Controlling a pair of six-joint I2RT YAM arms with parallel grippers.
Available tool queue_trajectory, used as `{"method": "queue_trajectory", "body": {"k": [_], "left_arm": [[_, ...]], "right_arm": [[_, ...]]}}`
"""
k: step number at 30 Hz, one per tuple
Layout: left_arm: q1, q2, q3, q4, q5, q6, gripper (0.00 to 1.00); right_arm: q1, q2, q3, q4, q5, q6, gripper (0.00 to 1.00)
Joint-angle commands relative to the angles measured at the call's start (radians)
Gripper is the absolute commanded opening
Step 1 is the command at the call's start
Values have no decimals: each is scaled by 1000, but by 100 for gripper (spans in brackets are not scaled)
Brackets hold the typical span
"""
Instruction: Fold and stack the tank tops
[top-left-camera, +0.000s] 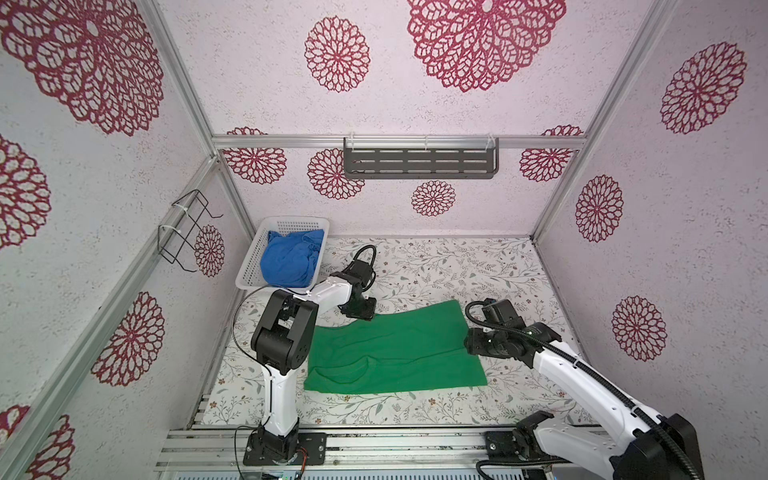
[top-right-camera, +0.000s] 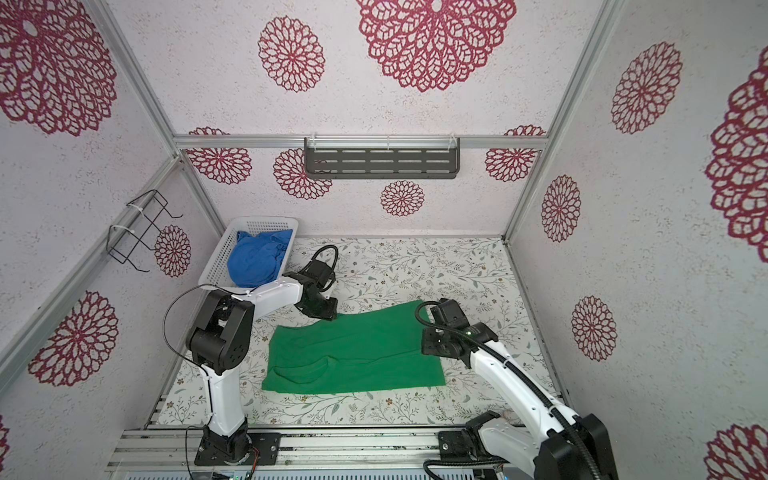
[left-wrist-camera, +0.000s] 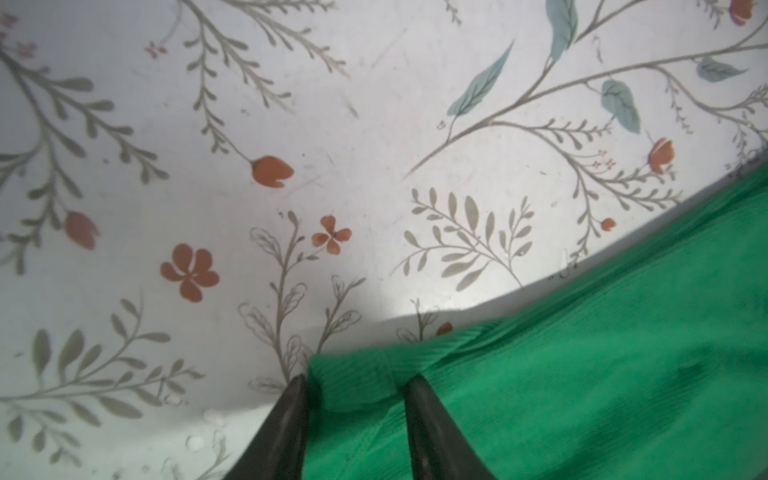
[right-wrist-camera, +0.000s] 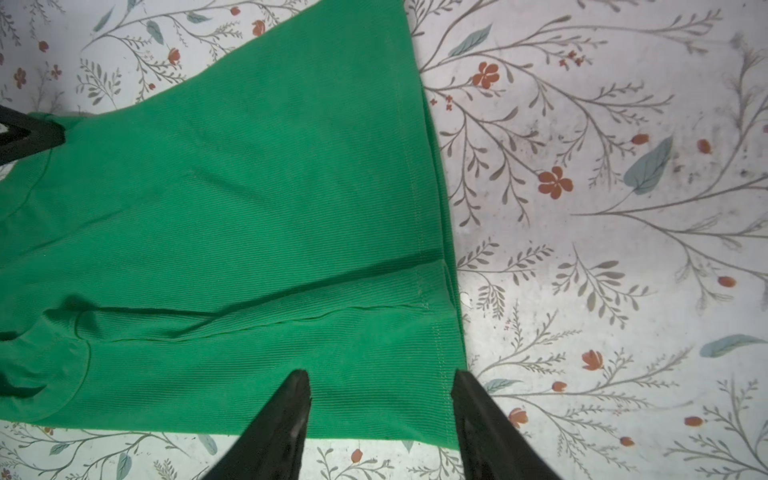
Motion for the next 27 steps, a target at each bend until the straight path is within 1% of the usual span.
{"method": "queue_trajectory", "body": {"k": [1,4,6,8,10,14,17,20,23,27], "left_arm": [[-1,24,1,22,14,7,33],[-1,27,8,24,24,5,27],[-1,30,13,21,24,6,23],[-3,31,13,18,23,5,16],[-4,27,13,19,23,3,11],[-11,14,19,14,18,5,4],[-16,11,31,-2,5,9,2],[-20,11,39,-18,-11,18,1],[-20,8,41,-29,-21,25,0],[-20,11,41,-36,-30,35,0]], "right_arm": [[-26,44,65,52,-28,-64,56],[-75,133,93,130,-79,-116,53],[-110,205,127,166,-88,-154,52],[-141,285,178,195,-88,-199,52],[-155,361,231,219,-79,-247,49],[-164,530,337,259,-71,-355,43],[-172,643,401,278,-78,-409,41],[-183,723,448,292,-94,-432,42],[-190,784,494,265,-85,-444,44],[-194,835,528,248,-111,-451,44]]}}
